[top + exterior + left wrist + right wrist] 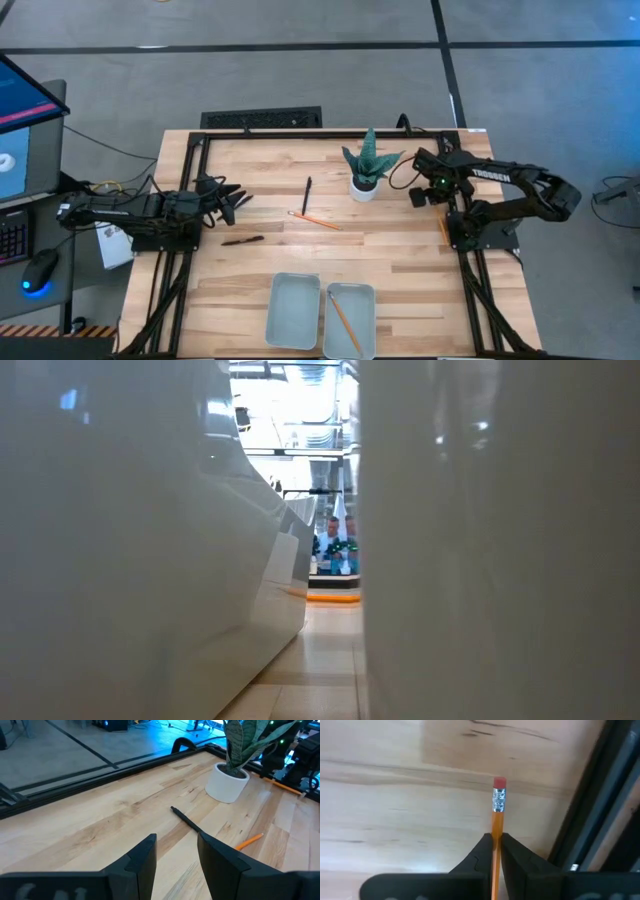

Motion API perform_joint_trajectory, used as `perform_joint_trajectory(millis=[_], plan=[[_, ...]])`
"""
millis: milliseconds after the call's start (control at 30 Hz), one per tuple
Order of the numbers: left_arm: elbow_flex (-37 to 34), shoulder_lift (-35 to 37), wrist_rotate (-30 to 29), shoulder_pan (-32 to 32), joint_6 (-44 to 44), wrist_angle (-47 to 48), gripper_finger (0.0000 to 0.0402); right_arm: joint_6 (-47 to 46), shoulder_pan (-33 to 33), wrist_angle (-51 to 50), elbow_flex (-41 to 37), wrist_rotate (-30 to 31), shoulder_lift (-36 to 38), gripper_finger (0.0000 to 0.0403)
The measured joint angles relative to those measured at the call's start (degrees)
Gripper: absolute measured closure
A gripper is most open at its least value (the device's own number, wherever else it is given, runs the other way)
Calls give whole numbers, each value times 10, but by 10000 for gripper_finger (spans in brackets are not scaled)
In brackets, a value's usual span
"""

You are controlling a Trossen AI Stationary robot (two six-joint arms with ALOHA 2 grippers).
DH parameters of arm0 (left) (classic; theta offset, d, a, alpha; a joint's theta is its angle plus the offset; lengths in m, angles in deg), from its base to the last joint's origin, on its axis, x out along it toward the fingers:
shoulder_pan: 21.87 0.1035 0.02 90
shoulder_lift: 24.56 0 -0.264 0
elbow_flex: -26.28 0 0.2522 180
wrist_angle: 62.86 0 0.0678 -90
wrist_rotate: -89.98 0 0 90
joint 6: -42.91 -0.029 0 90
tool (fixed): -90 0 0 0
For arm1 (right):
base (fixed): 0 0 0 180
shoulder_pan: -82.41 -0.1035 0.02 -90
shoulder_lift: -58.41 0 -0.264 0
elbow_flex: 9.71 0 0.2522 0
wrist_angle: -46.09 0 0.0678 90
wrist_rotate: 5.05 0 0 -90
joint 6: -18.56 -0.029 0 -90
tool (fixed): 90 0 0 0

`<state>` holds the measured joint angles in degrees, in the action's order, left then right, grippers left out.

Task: Sort pens & pencils
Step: Put the right pencil into the right gray bin

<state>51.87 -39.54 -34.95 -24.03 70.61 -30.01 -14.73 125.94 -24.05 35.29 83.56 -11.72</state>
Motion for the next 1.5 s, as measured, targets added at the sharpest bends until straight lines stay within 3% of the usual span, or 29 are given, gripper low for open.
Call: perform_joint_trajectory(millis=[367, 1000, 1500], plan=[[0, 0, 0, 0, 0, 0, 269, 10, -14, -4, 56, -48, 1, 356], [0, 0, 0, 0, 1, -1, 269, -8, -141, -83, 199, -48, 1, 356], [0, 0, 0, 0, 1, -1, 269, -8, -146, -127, 261, -46, 1, 356]])
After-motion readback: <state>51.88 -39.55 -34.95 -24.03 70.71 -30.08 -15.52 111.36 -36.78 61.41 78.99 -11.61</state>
